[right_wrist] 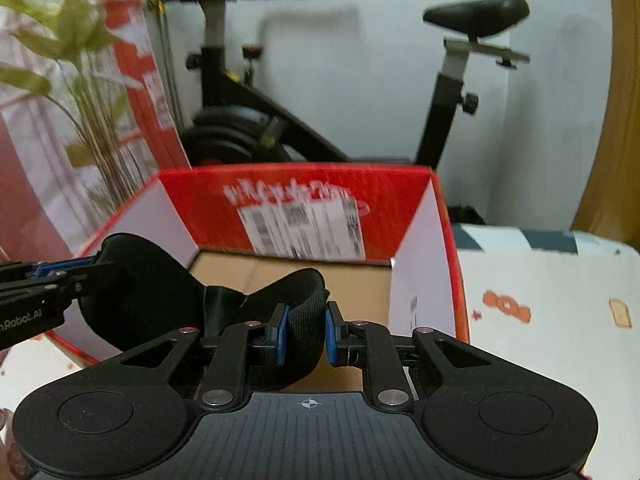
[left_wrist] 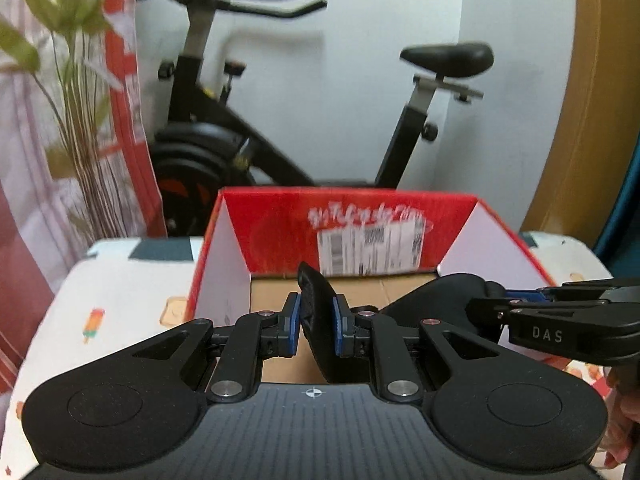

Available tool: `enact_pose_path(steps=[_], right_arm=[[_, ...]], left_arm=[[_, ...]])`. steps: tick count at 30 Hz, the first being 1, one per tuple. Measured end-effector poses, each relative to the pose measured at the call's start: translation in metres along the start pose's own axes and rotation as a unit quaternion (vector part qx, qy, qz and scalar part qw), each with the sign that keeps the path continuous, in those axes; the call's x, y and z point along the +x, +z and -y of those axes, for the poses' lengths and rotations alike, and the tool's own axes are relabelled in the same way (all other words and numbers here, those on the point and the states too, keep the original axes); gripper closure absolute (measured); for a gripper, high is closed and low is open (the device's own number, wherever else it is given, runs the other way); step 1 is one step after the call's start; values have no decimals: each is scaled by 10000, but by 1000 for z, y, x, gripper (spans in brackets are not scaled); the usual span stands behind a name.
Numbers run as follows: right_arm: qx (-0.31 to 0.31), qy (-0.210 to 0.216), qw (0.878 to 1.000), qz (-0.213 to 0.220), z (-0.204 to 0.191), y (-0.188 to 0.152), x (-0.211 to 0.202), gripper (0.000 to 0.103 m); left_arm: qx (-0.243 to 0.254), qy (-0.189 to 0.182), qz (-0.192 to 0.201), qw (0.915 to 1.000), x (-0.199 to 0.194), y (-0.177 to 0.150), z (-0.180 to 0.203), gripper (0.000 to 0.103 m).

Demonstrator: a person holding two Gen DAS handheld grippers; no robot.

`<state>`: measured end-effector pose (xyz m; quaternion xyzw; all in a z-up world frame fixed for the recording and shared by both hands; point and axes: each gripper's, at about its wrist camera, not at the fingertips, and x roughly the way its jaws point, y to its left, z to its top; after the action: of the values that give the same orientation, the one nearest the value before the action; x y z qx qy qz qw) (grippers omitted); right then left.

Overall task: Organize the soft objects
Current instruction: 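Open the right tool to drop the eye mask into the box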

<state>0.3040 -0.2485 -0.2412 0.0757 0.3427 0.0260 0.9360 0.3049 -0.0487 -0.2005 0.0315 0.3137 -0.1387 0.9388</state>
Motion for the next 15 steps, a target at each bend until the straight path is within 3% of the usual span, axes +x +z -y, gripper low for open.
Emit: enact_pose_path(steps=[4, 12, 14, 15], right_arm=[[72, -142, 9996, -213, 2, -4, 11, 86], [143, -347, 9989, -293, 5, -7, 12, 79], [108, -387, 9988, -284, 4, -7, 9, 78], [76, -420, 9987, -262, 4, -7, 7, 75]], left_arm=[[-90, -74, -287, 9995, 11, -5, -7, 85], [236, -23, -358, 9991, 13, -6, -5, 80], [317, 69, -367, 9988, 11, -5, -4, 71], [329, 90, -381, 9987, 10, -4, -4, 59]])
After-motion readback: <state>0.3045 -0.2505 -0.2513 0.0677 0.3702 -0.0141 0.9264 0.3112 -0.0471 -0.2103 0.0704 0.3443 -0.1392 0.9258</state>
